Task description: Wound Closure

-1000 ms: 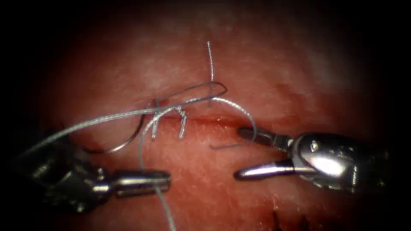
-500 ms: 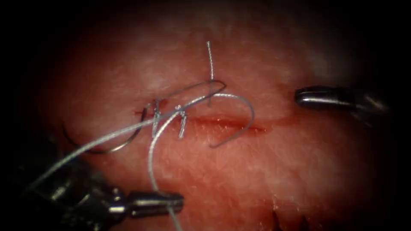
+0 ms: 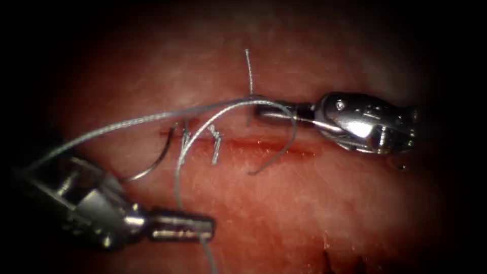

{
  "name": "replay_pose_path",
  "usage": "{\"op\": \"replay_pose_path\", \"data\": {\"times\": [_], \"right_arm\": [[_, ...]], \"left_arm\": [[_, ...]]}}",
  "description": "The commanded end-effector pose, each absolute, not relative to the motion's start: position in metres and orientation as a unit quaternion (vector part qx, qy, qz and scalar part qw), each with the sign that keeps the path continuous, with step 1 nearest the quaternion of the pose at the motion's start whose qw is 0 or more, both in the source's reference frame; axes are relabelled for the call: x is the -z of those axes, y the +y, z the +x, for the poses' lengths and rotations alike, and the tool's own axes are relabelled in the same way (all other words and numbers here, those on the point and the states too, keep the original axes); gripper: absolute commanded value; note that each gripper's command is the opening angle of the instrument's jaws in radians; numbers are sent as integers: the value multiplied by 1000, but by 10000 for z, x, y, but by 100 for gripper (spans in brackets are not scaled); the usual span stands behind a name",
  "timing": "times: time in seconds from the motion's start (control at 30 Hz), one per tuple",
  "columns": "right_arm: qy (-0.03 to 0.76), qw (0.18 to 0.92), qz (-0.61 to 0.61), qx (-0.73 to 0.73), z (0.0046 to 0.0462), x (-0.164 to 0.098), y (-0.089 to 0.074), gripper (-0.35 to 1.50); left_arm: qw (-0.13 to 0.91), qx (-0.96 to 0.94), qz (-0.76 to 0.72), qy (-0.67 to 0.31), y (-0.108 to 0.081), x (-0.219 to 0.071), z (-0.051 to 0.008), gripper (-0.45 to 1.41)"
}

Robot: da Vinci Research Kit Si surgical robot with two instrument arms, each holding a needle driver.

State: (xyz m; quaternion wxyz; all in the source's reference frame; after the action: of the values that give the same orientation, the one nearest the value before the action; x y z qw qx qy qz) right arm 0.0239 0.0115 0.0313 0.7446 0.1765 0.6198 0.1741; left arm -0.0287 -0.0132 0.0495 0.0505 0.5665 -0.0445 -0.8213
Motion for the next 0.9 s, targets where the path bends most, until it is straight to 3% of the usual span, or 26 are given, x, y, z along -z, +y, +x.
{"op": "replay_pose_path", "data": {"times": [0.03,0.9], "right_arm": [[623,741,184,-172,249,-306,102,-35],[639,725,201,-161,296,-265,69,-35]], "left_arm": [[44,821,568,-39,-141,-506,-291,-45],[22,832,554,7,-157,-599,-352,-45]]}}
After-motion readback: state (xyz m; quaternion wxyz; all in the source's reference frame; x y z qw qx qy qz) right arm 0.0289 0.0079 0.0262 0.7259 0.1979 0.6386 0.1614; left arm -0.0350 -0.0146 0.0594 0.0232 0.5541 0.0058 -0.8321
